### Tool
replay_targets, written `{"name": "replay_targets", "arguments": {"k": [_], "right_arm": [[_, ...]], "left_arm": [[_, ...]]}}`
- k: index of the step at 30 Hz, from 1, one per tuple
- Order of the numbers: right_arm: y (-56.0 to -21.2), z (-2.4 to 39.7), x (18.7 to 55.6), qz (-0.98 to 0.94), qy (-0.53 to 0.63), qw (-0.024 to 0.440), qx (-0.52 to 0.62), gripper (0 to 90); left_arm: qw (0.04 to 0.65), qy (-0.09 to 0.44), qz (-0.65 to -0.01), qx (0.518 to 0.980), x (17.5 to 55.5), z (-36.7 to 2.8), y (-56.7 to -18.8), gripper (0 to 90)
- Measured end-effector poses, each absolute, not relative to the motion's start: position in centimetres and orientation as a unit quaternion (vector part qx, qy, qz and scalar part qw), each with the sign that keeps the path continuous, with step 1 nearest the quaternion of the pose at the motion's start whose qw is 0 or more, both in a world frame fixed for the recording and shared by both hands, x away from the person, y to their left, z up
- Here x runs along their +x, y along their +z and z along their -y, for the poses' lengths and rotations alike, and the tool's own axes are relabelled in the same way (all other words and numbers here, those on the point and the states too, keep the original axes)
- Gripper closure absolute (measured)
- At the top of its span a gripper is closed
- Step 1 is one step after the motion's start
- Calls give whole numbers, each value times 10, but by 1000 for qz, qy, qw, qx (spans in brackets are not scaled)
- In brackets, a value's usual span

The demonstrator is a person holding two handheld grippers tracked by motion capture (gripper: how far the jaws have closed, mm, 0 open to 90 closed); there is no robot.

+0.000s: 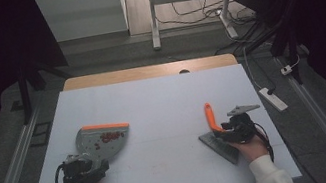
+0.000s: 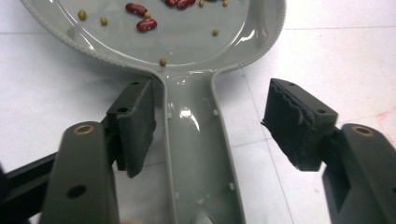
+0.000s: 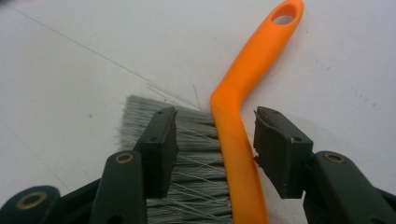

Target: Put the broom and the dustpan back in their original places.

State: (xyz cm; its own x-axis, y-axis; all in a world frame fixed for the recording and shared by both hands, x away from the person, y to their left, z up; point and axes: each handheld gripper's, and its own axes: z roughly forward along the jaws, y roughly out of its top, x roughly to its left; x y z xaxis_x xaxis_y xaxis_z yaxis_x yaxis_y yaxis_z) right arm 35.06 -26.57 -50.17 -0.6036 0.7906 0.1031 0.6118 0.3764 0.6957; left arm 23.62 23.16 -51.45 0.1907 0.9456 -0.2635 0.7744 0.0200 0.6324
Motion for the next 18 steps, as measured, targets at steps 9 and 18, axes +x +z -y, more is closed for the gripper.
{"name": "replay_targets", "arguments": {"k": [9,18], "right_arm": [[-495,260,341,-832,365,137,394,498],[-491,251,329,-846,381,129,350,497]], "left_arm": [[361,144,-575,720,228,-231,-503,344],[387,122,-513,757,230,-222,-506,355]]}}
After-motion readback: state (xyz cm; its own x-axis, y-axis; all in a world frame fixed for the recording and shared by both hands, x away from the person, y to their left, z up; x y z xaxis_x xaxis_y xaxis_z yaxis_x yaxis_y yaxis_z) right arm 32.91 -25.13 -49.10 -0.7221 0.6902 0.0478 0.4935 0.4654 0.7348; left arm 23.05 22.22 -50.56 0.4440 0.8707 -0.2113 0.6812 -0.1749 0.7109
